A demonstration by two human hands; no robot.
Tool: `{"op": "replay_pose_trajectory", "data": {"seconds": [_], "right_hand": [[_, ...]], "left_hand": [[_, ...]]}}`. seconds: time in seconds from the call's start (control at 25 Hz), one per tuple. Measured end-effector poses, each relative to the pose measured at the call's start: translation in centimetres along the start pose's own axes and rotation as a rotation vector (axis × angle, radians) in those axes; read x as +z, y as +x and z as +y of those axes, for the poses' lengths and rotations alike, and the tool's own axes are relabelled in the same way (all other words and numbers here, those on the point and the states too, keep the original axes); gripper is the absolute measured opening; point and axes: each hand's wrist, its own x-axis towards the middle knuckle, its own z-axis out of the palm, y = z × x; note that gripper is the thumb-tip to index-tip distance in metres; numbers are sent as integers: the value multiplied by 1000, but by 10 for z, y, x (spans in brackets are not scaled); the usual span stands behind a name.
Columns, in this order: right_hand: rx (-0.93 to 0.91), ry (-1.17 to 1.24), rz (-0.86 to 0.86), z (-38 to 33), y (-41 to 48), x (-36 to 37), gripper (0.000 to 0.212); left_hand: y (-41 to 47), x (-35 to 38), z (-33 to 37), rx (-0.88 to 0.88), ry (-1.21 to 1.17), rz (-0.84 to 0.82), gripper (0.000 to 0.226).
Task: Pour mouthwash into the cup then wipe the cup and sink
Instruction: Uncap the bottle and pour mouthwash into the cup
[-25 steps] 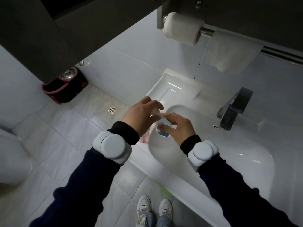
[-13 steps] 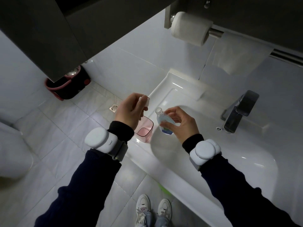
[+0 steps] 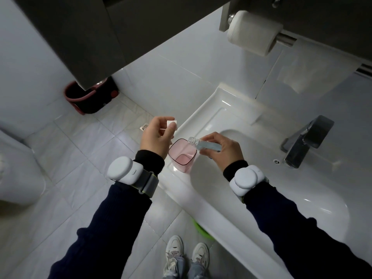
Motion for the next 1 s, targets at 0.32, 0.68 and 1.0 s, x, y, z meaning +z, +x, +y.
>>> {"op": "replay_pose_trajectory", "data": {"seconds": [0.32,0.68,1.0], "right_hand": [[-78,-194,-18,6,5,10,26],[-127,-346,9,7,11,16,26],[-146,-411,33,9,15,15,25]], "left_hand": [[0,-6,-9,-19,-48,24,15],[-4,-12,-12,-36,-79,23,13],[-8,-12,-10,-28,-120,30,11]]}}
